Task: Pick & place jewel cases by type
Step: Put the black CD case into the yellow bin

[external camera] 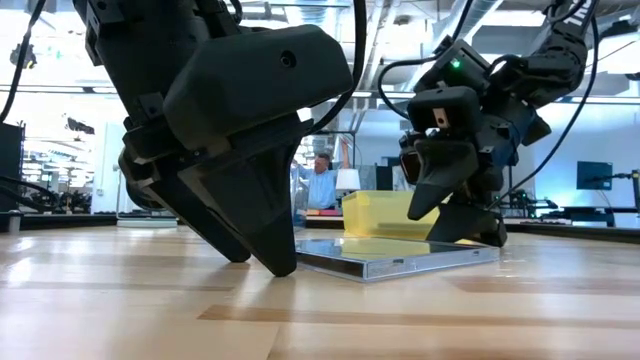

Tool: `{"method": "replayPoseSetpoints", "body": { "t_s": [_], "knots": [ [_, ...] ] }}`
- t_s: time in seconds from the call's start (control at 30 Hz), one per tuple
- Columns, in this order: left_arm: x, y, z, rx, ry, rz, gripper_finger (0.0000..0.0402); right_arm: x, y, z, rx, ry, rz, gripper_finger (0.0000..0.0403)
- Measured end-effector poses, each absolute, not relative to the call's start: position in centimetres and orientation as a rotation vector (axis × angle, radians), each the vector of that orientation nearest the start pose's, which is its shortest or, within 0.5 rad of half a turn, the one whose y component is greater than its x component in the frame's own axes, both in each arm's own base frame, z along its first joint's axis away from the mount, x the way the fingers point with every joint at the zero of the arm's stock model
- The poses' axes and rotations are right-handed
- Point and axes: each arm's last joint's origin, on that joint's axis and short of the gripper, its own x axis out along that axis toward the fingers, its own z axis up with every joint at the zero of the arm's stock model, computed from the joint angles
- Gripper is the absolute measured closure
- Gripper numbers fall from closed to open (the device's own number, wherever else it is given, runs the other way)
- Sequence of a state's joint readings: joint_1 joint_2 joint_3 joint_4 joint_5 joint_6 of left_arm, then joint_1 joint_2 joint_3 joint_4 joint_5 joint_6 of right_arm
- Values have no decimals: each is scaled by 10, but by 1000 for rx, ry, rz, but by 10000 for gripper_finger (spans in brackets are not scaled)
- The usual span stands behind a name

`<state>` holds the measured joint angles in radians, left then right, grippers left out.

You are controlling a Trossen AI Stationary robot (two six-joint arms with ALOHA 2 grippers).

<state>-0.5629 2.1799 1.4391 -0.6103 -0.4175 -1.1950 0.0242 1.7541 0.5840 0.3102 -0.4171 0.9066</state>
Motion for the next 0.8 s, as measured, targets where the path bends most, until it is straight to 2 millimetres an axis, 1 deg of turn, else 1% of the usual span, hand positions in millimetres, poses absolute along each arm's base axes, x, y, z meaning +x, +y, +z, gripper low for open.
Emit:
{"method": "replayPoseSetpoints", "body": {
  "t_s": [0.1,0.3,0.5,0.8],
  "knots": [
    [356,-210,107,-416,1042,564,136,282,21,90,1030,1001,-17,211],
    [356,-210,107,-413,1039,563,136,286,27,89,1019,1015,-12,211],
    [355,-210,107,-410,1041,563,136,286,23,88,1023,1007,-20,215],
    [354,-212,107,-399,1033,564,136,286,23,85,1044,1044,-25,218]
  ]
}}
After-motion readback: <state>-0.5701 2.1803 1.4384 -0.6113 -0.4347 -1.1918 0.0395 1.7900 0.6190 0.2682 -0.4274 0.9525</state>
